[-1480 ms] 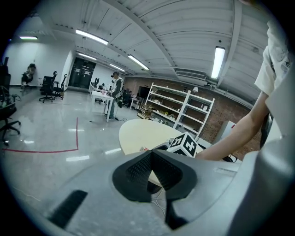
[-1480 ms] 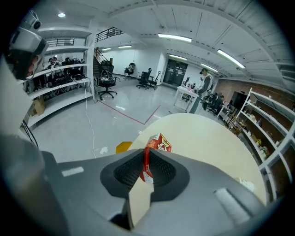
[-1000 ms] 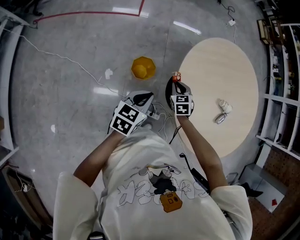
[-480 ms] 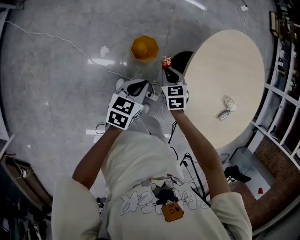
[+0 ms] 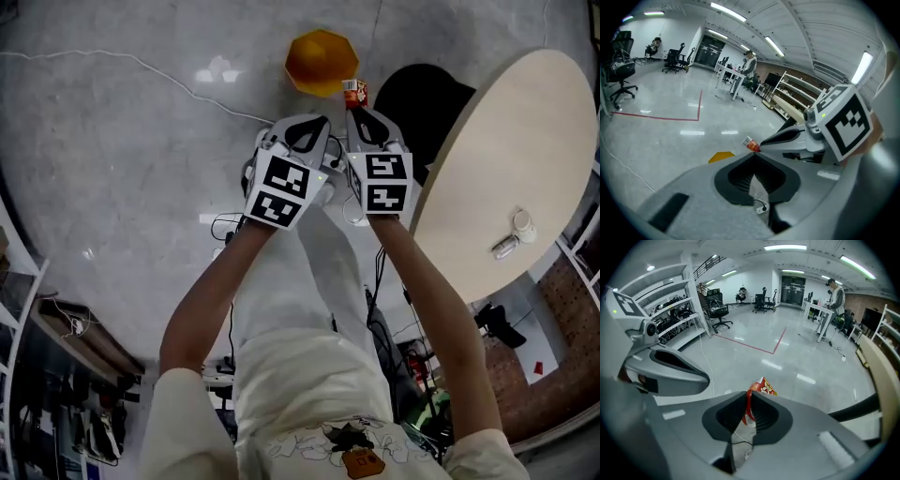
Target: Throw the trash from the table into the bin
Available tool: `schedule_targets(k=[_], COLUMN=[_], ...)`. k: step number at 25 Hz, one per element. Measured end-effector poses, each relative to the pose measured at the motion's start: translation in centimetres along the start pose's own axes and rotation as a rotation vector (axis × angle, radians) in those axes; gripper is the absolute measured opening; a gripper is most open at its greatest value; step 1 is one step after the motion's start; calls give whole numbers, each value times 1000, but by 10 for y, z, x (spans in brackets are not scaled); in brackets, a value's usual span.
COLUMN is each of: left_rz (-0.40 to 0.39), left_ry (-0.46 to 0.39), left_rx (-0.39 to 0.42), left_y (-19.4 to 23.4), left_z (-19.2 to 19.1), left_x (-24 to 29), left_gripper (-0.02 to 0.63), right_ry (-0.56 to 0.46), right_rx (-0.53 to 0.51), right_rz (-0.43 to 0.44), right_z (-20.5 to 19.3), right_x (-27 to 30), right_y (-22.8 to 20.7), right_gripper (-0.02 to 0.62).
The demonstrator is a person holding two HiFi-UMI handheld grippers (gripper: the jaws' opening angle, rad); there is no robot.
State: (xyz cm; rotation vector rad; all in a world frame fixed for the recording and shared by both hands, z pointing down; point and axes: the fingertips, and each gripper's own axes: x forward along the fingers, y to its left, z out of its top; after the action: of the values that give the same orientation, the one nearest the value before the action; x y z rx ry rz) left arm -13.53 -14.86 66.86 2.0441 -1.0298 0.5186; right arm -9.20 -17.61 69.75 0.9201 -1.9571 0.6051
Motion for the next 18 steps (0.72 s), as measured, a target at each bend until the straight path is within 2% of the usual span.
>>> schedule_targets(k=[9, 18], left_rz=[28, 60], left_ry=[75, 134], left_rx=[-31, 16], left_y=[84, 144], left_z=[-81, -141], left_x=[99, 186], left_gripper=[6, 6], right_ry=[87, 132], right_rx=[41, 84], right_rz=[-18, -23], right_z=[-64, -113], right_x=[122, 217], right_y=[0, -19], right_gripper=[43, 43])
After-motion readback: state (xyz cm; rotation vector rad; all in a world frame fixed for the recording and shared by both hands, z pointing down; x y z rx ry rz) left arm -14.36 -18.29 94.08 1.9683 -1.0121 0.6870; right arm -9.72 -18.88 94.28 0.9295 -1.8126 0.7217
